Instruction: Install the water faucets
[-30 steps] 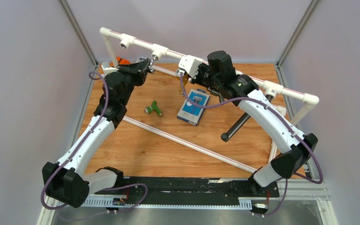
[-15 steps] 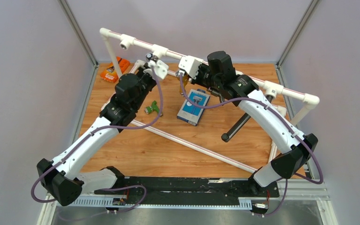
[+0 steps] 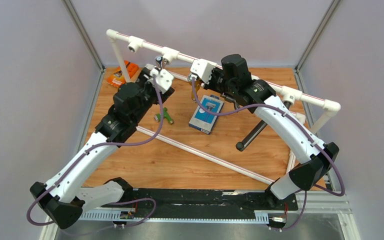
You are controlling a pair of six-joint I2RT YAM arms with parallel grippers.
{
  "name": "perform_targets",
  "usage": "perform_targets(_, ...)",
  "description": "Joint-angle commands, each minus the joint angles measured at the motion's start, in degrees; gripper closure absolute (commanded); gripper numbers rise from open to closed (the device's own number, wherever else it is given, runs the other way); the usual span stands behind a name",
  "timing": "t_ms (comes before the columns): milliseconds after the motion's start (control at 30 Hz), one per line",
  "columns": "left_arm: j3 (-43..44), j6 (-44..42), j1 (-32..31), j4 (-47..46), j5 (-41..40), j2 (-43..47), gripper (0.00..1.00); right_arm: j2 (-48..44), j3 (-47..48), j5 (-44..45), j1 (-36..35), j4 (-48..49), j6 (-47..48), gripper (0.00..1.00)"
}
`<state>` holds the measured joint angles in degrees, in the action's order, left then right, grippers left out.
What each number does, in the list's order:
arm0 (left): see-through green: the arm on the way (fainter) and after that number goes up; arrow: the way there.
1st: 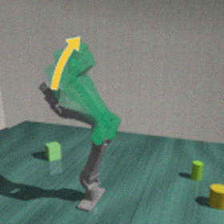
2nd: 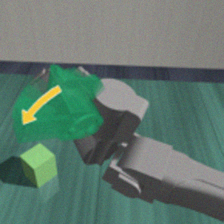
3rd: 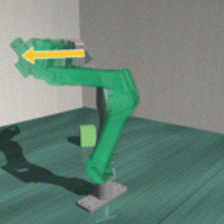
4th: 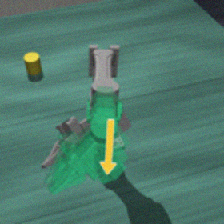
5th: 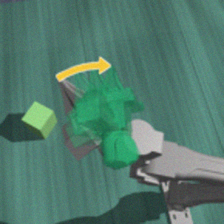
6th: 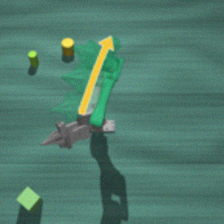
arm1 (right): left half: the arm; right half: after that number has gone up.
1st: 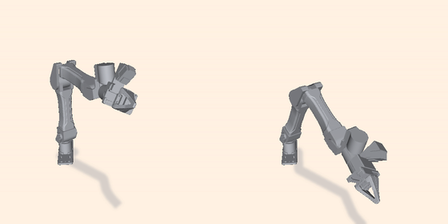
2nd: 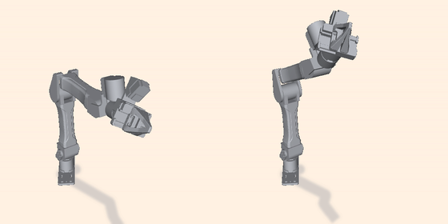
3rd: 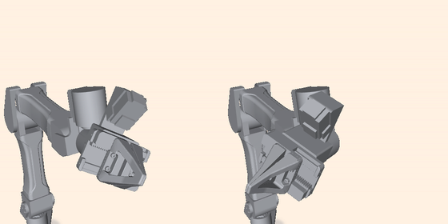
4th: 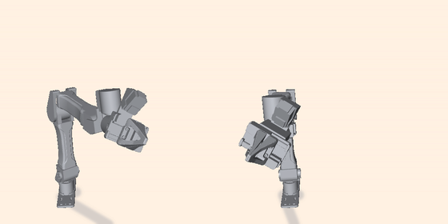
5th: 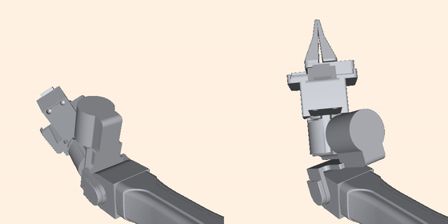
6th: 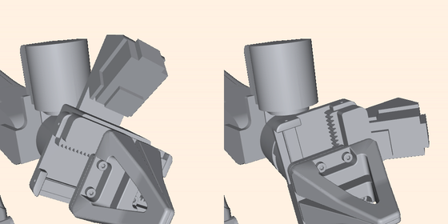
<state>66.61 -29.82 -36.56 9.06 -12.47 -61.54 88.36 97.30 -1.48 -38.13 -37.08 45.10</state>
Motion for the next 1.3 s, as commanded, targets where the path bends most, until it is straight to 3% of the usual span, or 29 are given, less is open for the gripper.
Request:
perform_targets(0,3.1,25.5,3.9,-0.6,5.1,3.1,0.26,3.1,-2.8,-2.6,-1.2,-6.9,-1.5,0.99)
perform_targets(200,4.4,37.7,7.9,-3.3,5.6,2.0,0.27,3.1,-2.8,-2.5,-1.2,-7.0,-1.6,0.99)
perform_targets(400,7.0,40.8,9.4,-5.5,10.0,-2.5,0.31,3.1,-3.0,-2.3,-1.2,-7.0,-1.6,0.99)
perform_targets(533,9.5,42.2,9.5,-5.7,9.3,-6.7,0.41,3.1,-3.0,-2.1,-1.2,-6.9,-1.6,0.99)
perform_targets(600,10.5,38.8,9.5,-6.0,8.8,-7.7,0.50,3.0,-2.9,-2.2,-1.2,-6.9,-1.5,0.99)
perform_targets(633,11.0,37.7,9.5,-5.9,8.2,-8.0,0.64,3.0,-3.0,-2.1,-1.2,-7.0,-1.5,0.99)
perform_targets(700,12.0,32.0,9.5,-5.3,7.5,-8.8,0.78,3.0,-2.9,-2.1,-1.2,-6.9,-1.5,0.99)
perform_targets(867,13.7,10.2,9.4,1.0,19.9,-9.1,0.96,3.1,-3.0,-2.1,-1.2,-7.0,-1.5,0.99)
perform_targets(933,14.9,1.6,8.6,5.8,25.9,-9.2,0.97,3.3,-2.8,-2.1,-1.2,-6.9,-1.5,0.99)
perform_targets(1000,15.7,-5.2,6.7,10.6,26.7,-9.2,0.98,3.5,-2.9,-2.1,-1.2,-7.0,-1.5,0.99)
perform_targets(1100,17.1,-7.5,5.9,14.2,25.9,-9.9,0.96,3.5,-2.8,-2.0,-1.2,-7.0,-1.5,0.99)
perform_targets(1167,16.2,-6.7,5.9,13.2,23.5,-9.0,0.88,3.6,-2.7,-2.1,-1.2,-6.9,-1.6,0.99)
perform_targets(1200,15.5,-6.3,5.9,11.6,22.7,-8.6,0.77,3.6,-2.8,-2.1,-1.2,-6.9,-1.6,0.99)
perform_targets(1267,13.2,-3.0,6.0,7.9,20.0,-6.9,0.66,3.6,-2.8,-2.0,-1.2,-6.9,-1.6,0.99)
